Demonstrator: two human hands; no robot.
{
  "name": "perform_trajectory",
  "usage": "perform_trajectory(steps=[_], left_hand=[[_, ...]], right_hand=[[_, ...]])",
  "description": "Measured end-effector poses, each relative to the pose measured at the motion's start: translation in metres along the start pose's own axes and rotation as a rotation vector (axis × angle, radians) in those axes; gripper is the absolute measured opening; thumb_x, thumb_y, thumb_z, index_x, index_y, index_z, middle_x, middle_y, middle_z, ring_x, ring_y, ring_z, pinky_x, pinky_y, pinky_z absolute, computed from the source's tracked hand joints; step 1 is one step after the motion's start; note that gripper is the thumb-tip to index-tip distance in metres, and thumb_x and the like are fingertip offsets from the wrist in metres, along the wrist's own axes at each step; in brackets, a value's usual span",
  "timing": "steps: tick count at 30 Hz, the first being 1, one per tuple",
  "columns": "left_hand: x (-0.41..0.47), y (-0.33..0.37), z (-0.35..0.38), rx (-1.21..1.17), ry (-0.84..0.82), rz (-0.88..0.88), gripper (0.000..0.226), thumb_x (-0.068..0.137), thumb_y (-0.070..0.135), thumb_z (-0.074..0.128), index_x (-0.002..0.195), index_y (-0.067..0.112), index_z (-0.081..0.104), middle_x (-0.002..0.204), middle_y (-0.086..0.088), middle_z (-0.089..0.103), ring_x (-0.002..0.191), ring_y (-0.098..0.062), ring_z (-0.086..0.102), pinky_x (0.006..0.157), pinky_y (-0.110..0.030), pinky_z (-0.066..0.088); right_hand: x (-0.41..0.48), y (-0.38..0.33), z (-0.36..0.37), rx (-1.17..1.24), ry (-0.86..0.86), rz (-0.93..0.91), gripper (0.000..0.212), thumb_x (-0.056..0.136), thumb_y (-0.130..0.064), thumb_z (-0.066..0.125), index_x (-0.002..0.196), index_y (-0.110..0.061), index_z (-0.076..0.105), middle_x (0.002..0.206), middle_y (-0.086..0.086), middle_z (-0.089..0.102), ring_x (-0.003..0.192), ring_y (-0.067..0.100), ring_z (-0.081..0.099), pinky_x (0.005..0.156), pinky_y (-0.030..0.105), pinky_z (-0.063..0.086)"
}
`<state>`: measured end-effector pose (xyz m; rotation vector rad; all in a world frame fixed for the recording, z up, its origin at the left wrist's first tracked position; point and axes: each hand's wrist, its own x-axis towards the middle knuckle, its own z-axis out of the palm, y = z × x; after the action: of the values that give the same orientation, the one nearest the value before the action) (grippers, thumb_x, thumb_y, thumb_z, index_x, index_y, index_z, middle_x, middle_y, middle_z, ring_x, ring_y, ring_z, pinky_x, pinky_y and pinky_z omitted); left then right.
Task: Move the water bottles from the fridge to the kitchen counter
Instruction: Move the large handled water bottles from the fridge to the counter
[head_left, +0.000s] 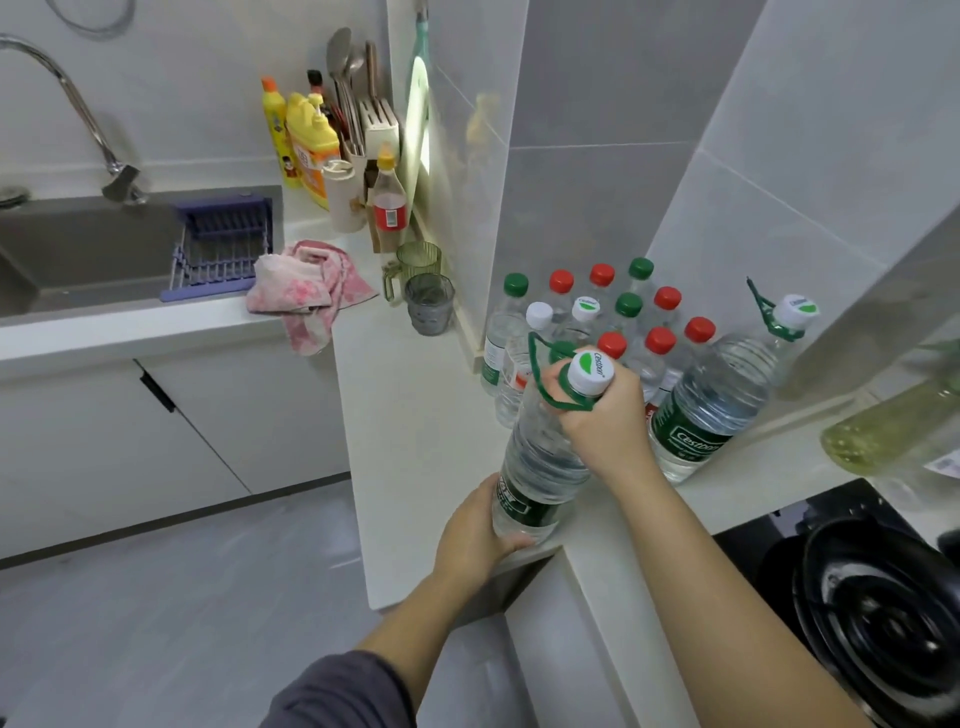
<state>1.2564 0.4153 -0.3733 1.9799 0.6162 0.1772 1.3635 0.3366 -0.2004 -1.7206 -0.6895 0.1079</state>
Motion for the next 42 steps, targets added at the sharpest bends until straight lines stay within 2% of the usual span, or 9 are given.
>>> perform_trajectory(steps=[5,9,14,18,28,31,35,40,42], left_hand=[[0.013,0.015,0.021,0.066,-0.023,-0.003,0.081,0.063,0.037,0.086,0.133,0.022,0.048,0.121,0.004,0.066,0.113,-0.02,0.06,0.09,-0.033,0.047],[0.026,0.03,0.041,0.111,-0.039,-0.006,0.079,0.065,0.039,0.085,0.133,0.024,0.047,0.122,0.004,0.065,0.113,-0.021,0.06,0.087,-0.031,0.048],[0.04,0.044,0.067,0.08,-0.057,-0.006,0.08,0.066,0.041,0.084,0.135,0.026,0.046,0.124,0.005,0.064,0.114,-0.018,0.059,0.091,-0.033,0.048],[0.052,0.053,0.082,0.115,-0.081,-0.009,0.081,0.07,0.043,0.082,0.136,0.019,0.043,0.123,-0.002,0.063,0.113,-0.023,0.06,0.089,-0.034,0.048],[0.066,0.071,0.104,0.158,-0.066,-0.05,0.079,0.074,0.044,0.078,0.138,0.018,0.039,0.125,-0.005,0.06,0.114,-0.025,0.058,0.088,-0.035,0.046],[0.067,0.072,0.107,0.164,-0.052,-0.058,0.078,0.074,0.044,0.078,0.137,0.019,0.04,0.125,-0.004,0.06,0.113,-0.024,0.058,0.089,-0.035,0.047],[0.068,0.072,0.107,0.14,0.0,-0.065,0.08,0.075,0.042,0.078,0.141,0.022,0.037,0.125,-0.002,0.061,0.112,-0.025,0.059,0.086,-0.034,0.048],[0.073,0.077,0.106,0.174,0.015,-0.088,0.077,0.075,0.043,0.078,0.137,0.016,0.041,0.124,-0.005,0.061,0.111,-0.026,0.059,0.086,-0.036,0.049],[0.073,0.078,0.107,0.192,0.01,-0.094,0.075,0.076,0.043,0.078,0.134,0.013,0.041,0.125,-0.007,0.06,0.112,-0.027,0.059,0.087,-0.037,0.048]], right_hand=[[0.01,0.011,-0.026,0.018,-0.009,0.033,0.025,0.078,0.005,0.074,0.075,-0.018,0.064,0.071,-0.014,0.07,0.071,0.004,0.065,0.069,0.021,0.053],[0.021,0.024,-0.049,0.006,0.041,0.037,0.011,0.071,-0.005,0.074,0.079,-0.007,0.067,0.082,0.006,0.073,0.081,0.02,0.07,0.076,0.029,0.057],[0.035,0.038,-0.075,-0.028,0.068,0.042,0.011,0.079,0.013,0.071,0.086,0.005,0.068,0.086,0.017,0.071,0.079,0.02,0.066,0.075,0.028,0.056],[0.043,0.045,-0.091,-0.058,0.091,0.015,0.008,0.081,0.009,0.071,0.088,0.006,0.068,0.088,0.015,0.071,0.078,0.011,0.066,0.074,0.016,0.054],[0.061,0.056,-0.113,-0.034,0.076,0.004,0.019,0.08,0.013,0.07,0.091,-0.003,0.068,0.094,0.014,0.071,0.088,0.028,0.069,0.083,0.03,0.058],[0.065,0.06,-0.114,-0.071,0.061,-0.019,0.014,0.08,0.009,0.072,0.09,0.0,0.069,0.093,0.017,0.072,0.087,0.024,0.07,0.081,0.025,0.057],[0.07,0.063,-0.112,-0.069,0.037,-0.028,0.01,0.081,0.007,0.072,0.09,0.008,0.068,0.093,0.022,0.072,0.089,0.033,0.07,0.084,0.037,0.058],[0.08,0.063,-0.111,-0.065,0.006,-0.04,0.01,0.079,0.007,0.074,0.089,0.006,0.07,0.092,0.021,0.073,0.085,0.022,0.07,0.08,0.025,0.057],[0.079,0.064,-0.111,-0.06,0.008,-0.033,0.012,0.08,0.006,0.074,0.09,0.003,0.069,0.093,0.019,0.073,0.087,0.025,0.07,0.083,0.031,0.057]])
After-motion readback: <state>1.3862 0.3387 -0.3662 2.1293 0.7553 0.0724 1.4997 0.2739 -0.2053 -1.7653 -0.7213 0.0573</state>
